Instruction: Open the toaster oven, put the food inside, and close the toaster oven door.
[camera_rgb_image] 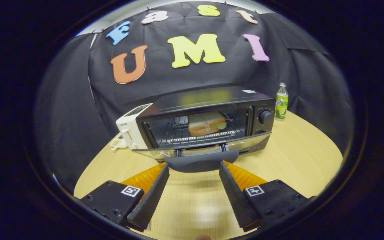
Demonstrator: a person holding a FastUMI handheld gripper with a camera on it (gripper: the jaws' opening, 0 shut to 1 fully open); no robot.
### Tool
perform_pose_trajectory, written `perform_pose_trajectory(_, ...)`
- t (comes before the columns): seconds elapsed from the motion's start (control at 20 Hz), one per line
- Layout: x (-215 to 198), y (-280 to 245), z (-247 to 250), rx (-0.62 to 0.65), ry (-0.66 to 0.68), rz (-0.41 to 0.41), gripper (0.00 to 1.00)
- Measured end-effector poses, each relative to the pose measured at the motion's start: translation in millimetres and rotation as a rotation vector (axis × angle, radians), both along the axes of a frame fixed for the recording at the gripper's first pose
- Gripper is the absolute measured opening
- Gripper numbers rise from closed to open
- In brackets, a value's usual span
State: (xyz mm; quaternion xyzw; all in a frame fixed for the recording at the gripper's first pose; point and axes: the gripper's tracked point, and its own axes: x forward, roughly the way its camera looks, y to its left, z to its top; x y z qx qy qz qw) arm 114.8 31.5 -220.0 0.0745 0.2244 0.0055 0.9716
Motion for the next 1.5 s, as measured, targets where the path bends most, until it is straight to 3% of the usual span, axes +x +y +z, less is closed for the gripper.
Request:
perform_pose_trajectory(0.4,8,-12,14,-0.008,-0.079,-0.018,0.98)
perform_pose_trajectory(0.7,-6,-16,57,-0.03,-0.187,-0.016,0.98)
perform_pose_trajectory(1.15,-61,-33,161,-0.052,-0.301,-0.035,1.0)
perform_pose_trajectory(1.35,-98,-44,210,-0.093,-0.39,-0.085,1.0)
perform_pose_trajectory(1.5,-127,-39,239,-0.087,-0.448,-0.055,1.0)
